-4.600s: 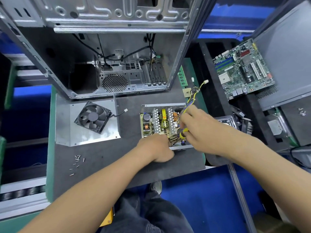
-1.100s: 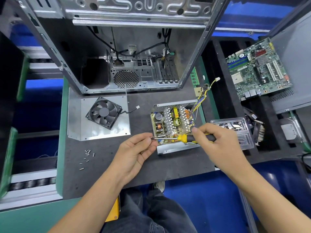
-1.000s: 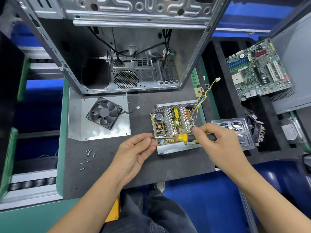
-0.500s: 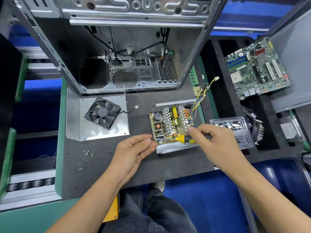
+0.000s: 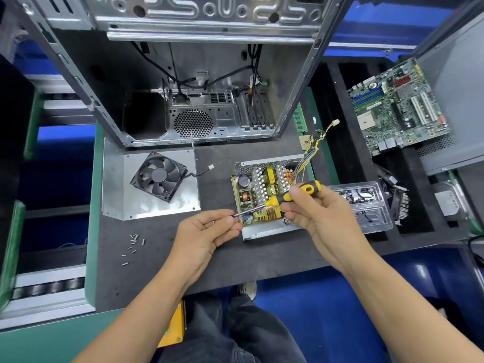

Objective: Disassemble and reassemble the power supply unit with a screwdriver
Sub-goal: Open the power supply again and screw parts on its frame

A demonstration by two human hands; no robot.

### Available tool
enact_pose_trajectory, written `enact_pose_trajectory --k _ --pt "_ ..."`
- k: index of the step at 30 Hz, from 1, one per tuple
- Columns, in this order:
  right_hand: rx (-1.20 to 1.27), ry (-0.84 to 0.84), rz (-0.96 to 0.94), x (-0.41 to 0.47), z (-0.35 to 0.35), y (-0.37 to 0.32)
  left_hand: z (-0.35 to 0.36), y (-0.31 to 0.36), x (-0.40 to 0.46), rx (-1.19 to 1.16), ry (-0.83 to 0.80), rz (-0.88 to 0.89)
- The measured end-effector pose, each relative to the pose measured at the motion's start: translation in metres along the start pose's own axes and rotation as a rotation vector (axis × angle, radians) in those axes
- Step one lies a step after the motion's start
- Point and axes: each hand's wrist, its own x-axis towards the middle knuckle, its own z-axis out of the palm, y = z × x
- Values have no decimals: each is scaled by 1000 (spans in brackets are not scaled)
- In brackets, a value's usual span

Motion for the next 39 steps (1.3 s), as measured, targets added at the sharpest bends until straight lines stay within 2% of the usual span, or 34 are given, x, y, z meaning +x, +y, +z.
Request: enact_pose_trajectory --k 11,14,16,18,22,25,31,39 --pt "-107 67 -41 -2 11 7 -2 -11 1 -23 -38 -36" --pt "-174 77 -84 -2 8 7 -9 -12 0 5 33 -33" --pt "-299 62 -169 -2 6 8 -15 -12 1 162 125 35" --pt "-449 21 -280 -5 5 11 -22 -14 1 426 190 134" --pt "-654 -61 -416 -14 8 19 -22 -22 0 888 163 447" --pt "-798 -94 -541 -16 10 22 -14 -26 2 1097 122 587" --pt "-848 -83 -573 -15 12 24 -7 -31 8 1270 60 582" --pt "-886 -99 -565 -17 14 26 -6 -31 6 1344 25 593"
